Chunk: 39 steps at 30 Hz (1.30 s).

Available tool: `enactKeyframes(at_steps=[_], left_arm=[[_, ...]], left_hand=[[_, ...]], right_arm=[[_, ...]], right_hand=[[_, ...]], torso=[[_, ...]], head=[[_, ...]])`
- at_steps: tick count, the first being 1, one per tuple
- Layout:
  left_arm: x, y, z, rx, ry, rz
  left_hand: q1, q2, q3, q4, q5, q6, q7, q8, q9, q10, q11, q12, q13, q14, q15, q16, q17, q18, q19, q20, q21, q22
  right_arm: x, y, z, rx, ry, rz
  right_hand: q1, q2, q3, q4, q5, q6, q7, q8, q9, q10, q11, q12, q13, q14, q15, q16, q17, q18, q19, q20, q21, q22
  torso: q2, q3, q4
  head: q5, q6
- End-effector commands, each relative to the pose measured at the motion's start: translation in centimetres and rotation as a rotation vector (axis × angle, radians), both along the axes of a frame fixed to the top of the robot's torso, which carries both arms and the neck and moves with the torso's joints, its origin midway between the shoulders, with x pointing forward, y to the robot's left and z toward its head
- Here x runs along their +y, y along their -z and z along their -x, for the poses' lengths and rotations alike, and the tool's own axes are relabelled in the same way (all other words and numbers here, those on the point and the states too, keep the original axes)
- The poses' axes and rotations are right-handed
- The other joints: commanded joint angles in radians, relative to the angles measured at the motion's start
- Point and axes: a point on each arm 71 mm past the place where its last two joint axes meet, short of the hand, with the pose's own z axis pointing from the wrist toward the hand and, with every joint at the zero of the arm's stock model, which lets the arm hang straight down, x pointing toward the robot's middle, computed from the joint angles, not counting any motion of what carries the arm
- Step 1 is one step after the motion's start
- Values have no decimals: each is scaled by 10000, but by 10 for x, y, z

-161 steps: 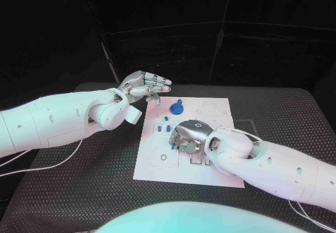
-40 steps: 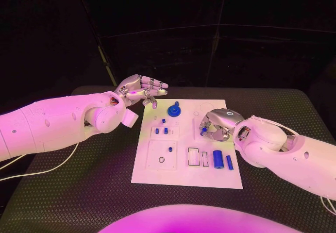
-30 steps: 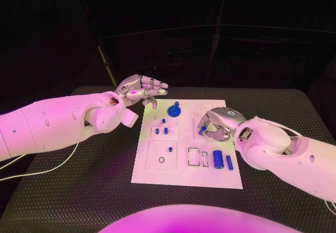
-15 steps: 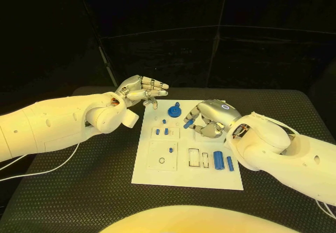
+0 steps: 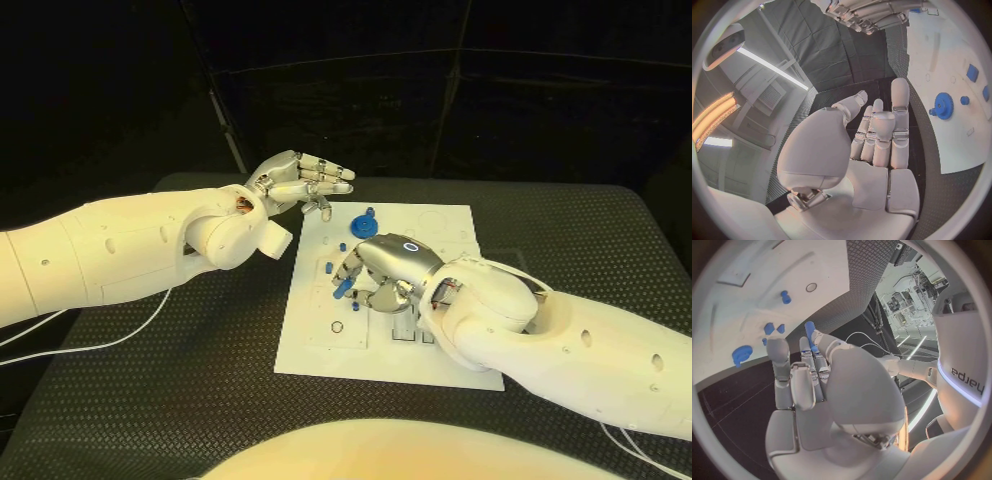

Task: Assemble the parts on the task board

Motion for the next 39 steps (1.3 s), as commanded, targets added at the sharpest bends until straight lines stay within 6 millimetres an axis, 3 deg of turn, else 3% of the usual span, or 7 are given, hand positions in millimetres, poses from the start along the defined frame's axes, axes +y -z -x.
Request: enactKeyframes(at_steps=[1,8,13,39], left_arm=[[-1,-2,0,-118,79,96],[-1,-2,-1,-138,70,98],[-1,-2,-1,-145,68,100],[-2,-2,-1,-132,77,98]], left_hand=[[-38,38,-58,-28,45,-89,-11,82,17,-96,5,69,12,-67,-7,56,6,194,-53,53,-52,-12],[-36,41,-58,-29,46,-91,-12,85,18,-99,5,73,13,-68,-7,58,6,194,-53,54,-52,-12],[-36,41,-58,-29,46,-91,-12,85,18,-99,5,73,13,-68,-7,58,6,194,-53,54,-52,-12],[-36,41,-58,-29,46,-91,-12,85,18,-99,5,73,13,-68,-7,58,6,194,-53,54,-52,-12]], right_arm=[[8,8,3,145,-580,212],[16,21,3,326,-901,700],[18,27,3,492,-1026,1052],[16,39,3,693,-1067,2127]], right_hand=[[-36,-75,68,-15,44,26,22,6,1,196,-131,-36,2,411,-72,19,-5,51,-51,0,-22,-16],[-53,-77,78,-26,55,18,26,-3,-3,186,-128,-51,0,408,-69,12,-20,55,-67,3,-30,-35],[-76,-78,78,-25,57,20,29,-5,-4,185,-124,-58,1,406,-67,9,-26,57,-79,5,-37,-50],[-181,-74,66,-21,55,47,24,-5,-1,206,-127,-78,8,402,-60,6,-34,56,-93,16,-27,-35]], torso=[[-9,16,-35],[-19,4,5],[-8,20,-20],[-11,14,-21]], head=[[47,-39],[31,-63],[81,-76],[101,-158]])
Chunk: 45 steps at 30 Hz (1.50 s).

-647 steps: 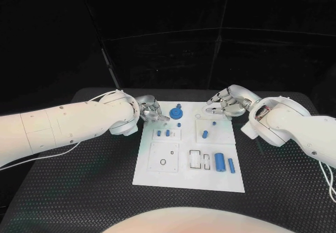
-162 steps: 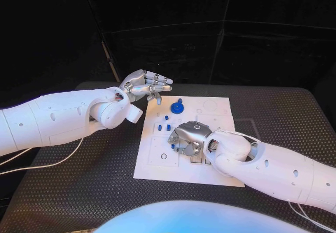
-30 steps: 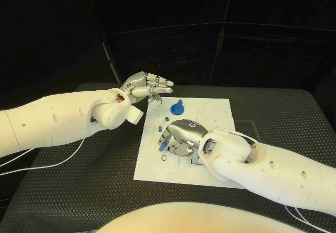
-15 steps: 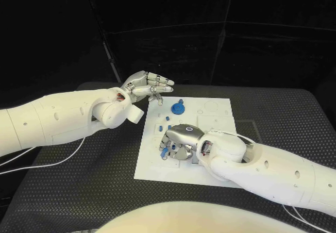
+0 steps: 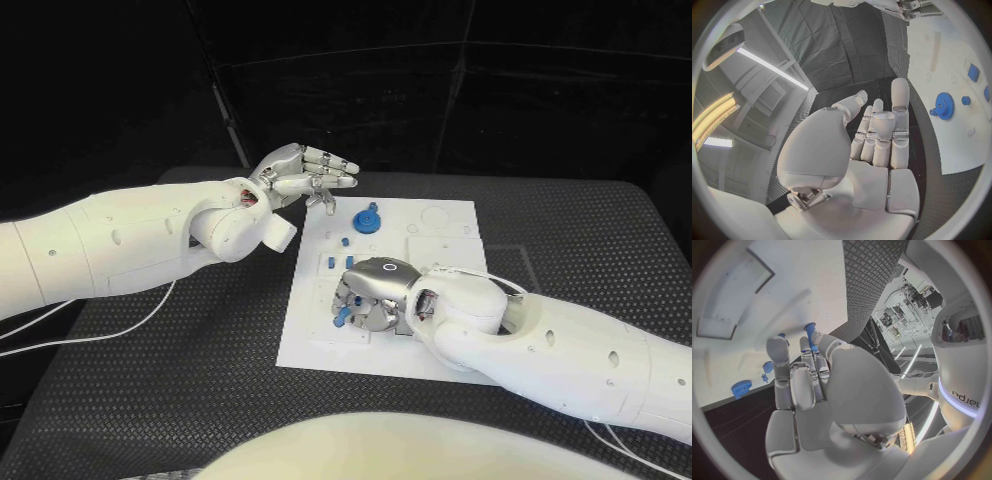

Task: Assemble the parts on the task board

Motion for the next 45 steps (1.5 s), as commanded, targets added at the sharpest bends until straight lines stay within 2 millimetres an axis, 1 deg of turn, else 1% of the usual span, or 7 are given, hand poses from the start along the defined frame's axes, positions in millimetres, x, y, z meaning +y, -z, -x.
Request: enactKeyframes(at_steps=[1,11,16,21,29,36,45], left_arm=[[-1,-2,0,-107,90,100],[-1,-2,0,-91,109,102],[-2,-2,0,-80,124,103],[-2,-2,0,-69,132,101],[-2,-2,1,-48,164,105],[-2,-2,1,-39,166,102],[0,-2,1,-35,157,100]], left_hand=[[-36,41,-31,-1,46,-92,-12,39,11,-99,5,35,13,-68,-7,58,6,194,-20,20,-52,-13],[-36,41,-31,-1,46,-92,-12,39,11,-99,5,35,13,-68,-7,58,6,194,-20,20,-52,-13],[-36,41,-31,-1,46,-92,-12,39,11,-99,5,35,13,-68,-7,58,6,194,-20,20,-52,-13],[-36,41,-31,-1,46,-92,-12,39,11,-99,5,35,13,-68,-7,58,6,194,-20,20,-52,-13],[-36,41,-31,-1,46,-92,-12,39,11,-99,5,35,13,-68,-7,58,6,194,-20,20,-52,-13],[-36,41,-31,-1,46,-92,-12,39,11,-99,5,35,13,-68,-7,58,6,194,-20,20,-52,-13],[-36,41,-31,-1,46,-92,-12,39,11,-99,5,35,13,-68,-7,58,6,194,-20,20,-52,-13]], right_arm=[[0,1,1,-42,-70,360],[3,1,0,-340,26,465],[7,4,5,-344,-92,400],[8,5,6,-363,-95,274],[9,4,7,-496,7,-38],[7,0,6,-774,198,-622],[-8,-9,11,-1134,415,-1541]], right_hand=[[-117,-10,41,6,55,46,16,30,9,204,-126,-52,15,403,-61,7,-7,56,-55,-22,-27,3],[-408,-94,-85,52,111,16,11,-14,-3,188,-129,-125,16,398,-52,-1,-28,59,-90,-6,-36,-12],[-908,-383,-356,217,325,-674,226,-297,-98,-273,71,-444,-78,387,103,-7,-54,60,-162,105,-119,-131],[-1101,-532,-521,270,347,-1226,203,-290,-93,-588,132,-534,-92,378,158,-3,-65,83,-195,181,-177,-214],[-1166,-583,-616,281,354,-1396,183,-275,-79,-783,150,-557,-92,370,175,-7,-84,92,-204,206,-204,-253],[-1221,-643,-921,242,351,-1874,198,-265,-71,-1651,243,-674,-110,306,247,-105,-274,159,-419,271,-480,-694],[-1199,-649,-1391,166,375,-2199,108,-245,-54,-2193,282,-418,-66,278,284,-142,-348,224,-608,315,-772,-1126]], torso=[[-5,-2,-1],[0,-4,5],[-5,-4,2],[-9,-2,-7],[-7,-1,2],[-11,0,-1],[-27,2,-9]], head=[[0,-4],[2,-7],[1,-13],[13,-17],[5,-13],[3,3],[-39,46]])
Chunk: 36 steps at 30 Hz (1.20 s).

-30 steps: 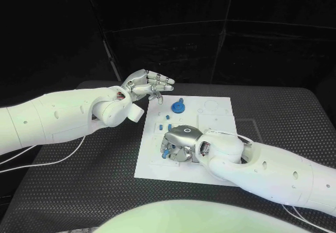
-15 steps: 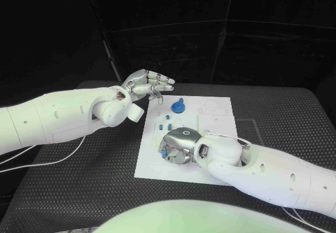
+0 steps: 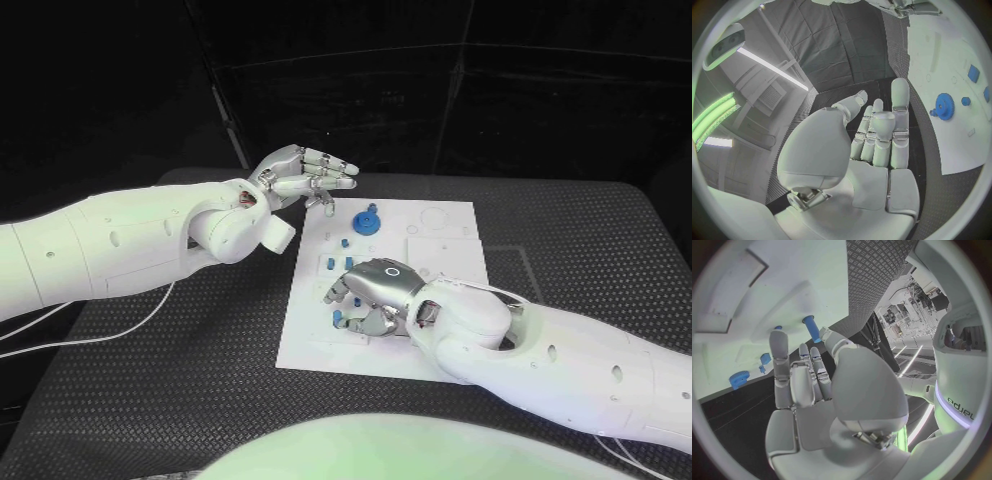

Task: Assemble the parts on the task board

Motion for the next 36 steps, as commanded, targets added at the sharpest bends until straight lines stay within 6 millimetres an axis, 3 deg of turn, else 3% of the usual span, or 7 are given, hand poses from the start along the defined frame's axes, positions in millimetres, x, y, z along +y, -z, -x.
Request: enactKeyframes(at_steps=[1,7,12,18,21,26,36], left_arm=[[0,-2,0,-60,110,89],[2,-2,0,-70,64,78],[4,-2,1,-78,18,67],[5,-2,0,-91,5,67],[4,-2,0,-94,18,70],[4,-1,0,-88,32,71],[4,-1,0,-85,19,65]], left_hand=[[-37,41,-31,-1,46,-92,-12,40,13,-99,5,36,13,-68,-7,58,6,194,-20,20,-52,-13],[-37,41,-31,-1,46,-92,-12,40,13,-99,5,36,13,-68,-7,58,6,194,-20,20,-52,-13],[-37,41,-31,-1,46,-92,-12,40,13,-99,5,36,13,-68,-7,58,6,194,-20,20,-52,-13],[-35,51,-37,-7,46,-104,-11,59,14,-113,6,57,14,-74,-7,64,0,195,-22,22,-52,-12],[-32,67,-46,-16,46,-123,-10,89,16,-137,7,91,15,-83,-6,74,-10,197,-24,25,-53,-11],[-32,67,-46,-16,46,-123,-10,89,16,-137,7,91,15,-83,-6,74,-10,197,-24,25,-53,-11],[-32,67,-46,-16,46,-123,-10,89,16,-137,7,91,15,-83,-6,74,-10,197,-24,25,-53,-11]], right_arm=[[-9,-10,3,-386,137,-841],[-49,-25,1,342,1079,-1652],[-97,-43,-13,1336,2793,-2635],[-154,-46,-24,2298,4894,-2510],[-176,-43,-24,2679,5882,-1970],[-194,-40,-23,2891,6983,-1287],[-202,-29,-11,2066,7254,578]], right_hand=[[-56,-62,-173,-6,45,-98,-33,27,13,-104,-7,114,20,275,71,-47,-23,65,-72,29,-91,-42],[-287,-40,-1001,226,218,14,46,94,51,-55,-75,733,94,275,19,-61,-64,59,33,-12,-113,-22],[-597,96,-1525,609,234,532,198,332,132,1124,-112,1677,365,385,7,163,317,-48,407,-3,251,591],[-944,125,-2293,1137,400,1297,-490,1022,338,3365,-882,4659,2407,626,-623,748,1308,-251,1136,-565,1054,1870],[-1194,309,-3009,1738,782,1344,-608,1584,574,3794,-947,9301,7934,782,-682,1243,2298,-383,1482,-685,1496,2638],[-1208,479,-3902,2320,881,1114,-635,2103,907,3995,-953,11221,10485,898,-703,1586,3071,-499,1729,-654,1880,3292],[-1490,622,-4583,2415,800,960,-631,2456,1170,4208,-957,11798,11442,934,-674,1672,3291,-516,1772,-647,2002,3514]], torso=[[-20,-1,-7],[-46,-22,-15],[-113,-38,-74],[-186,-66,-146],[-222,-80,-171],[-202,-72,-170],[-202,-67,-163]], head=[[-40,27],[-173,105],[-391,179],[-655,273],[-836,299],[-988,344],[-1110,309]])
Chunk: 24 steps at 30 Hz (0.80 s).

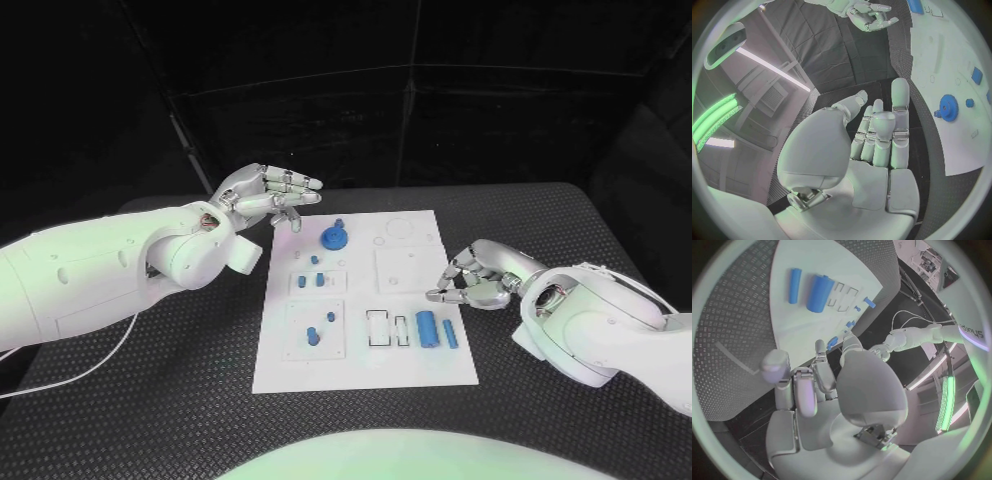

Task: Assemble the parts on the task board

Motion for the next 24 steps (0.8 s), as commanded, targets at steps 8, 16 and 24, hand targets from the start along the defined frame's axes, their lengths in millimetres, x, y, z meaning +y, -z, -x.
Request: enactKeyframes(at_steps=[8,16,24], left_arm=[[0,-2,0,-92,81,95],[0,-1,0,-84,86,93],[0,-1,0,-73,90,90]], left_hand=[[-32,67,-46,-16,46,-51,-10,20,17,-45,-9,35,15,-82,-5,36,-10,198,-24,25,-53,-11],[-32,67,-46,-16,46,-51,-10,20,17,-45,-9,35,15,-82,-5,36,-10,198,-24,25,-53,-11],[-32,67,-46,-16,46,-51,-10,20,17,-45,-9,35,15,-82,-5,36,-10,198,-24,25,-53,-11]], right_arm=[[1,17,13,-148,-222,1849],[7,27,17,-12,-411,1925],[14,36,20,195,-593,1894]], right_hand=[[-447,26,-404,28,-143,-162,-27,249,175,53,-21,79,205,938,-27,52,2113,-116,76,-7,85,50],[-510,44,-450,22,-150,-120,-54,360,249,83,-40,127,303,946,-38,66,2153,-123,89,-11,109,98],[-503,50,-456,18,-128,-107,-65,404,281,111,-49,167,371,950,-45,73,2171,-127,99,-16,124,129]], torso=[[-3,8,18],[12,6,18],[14,4,12]], head=[[-24,-40],[-14,-45],[7,-65]])
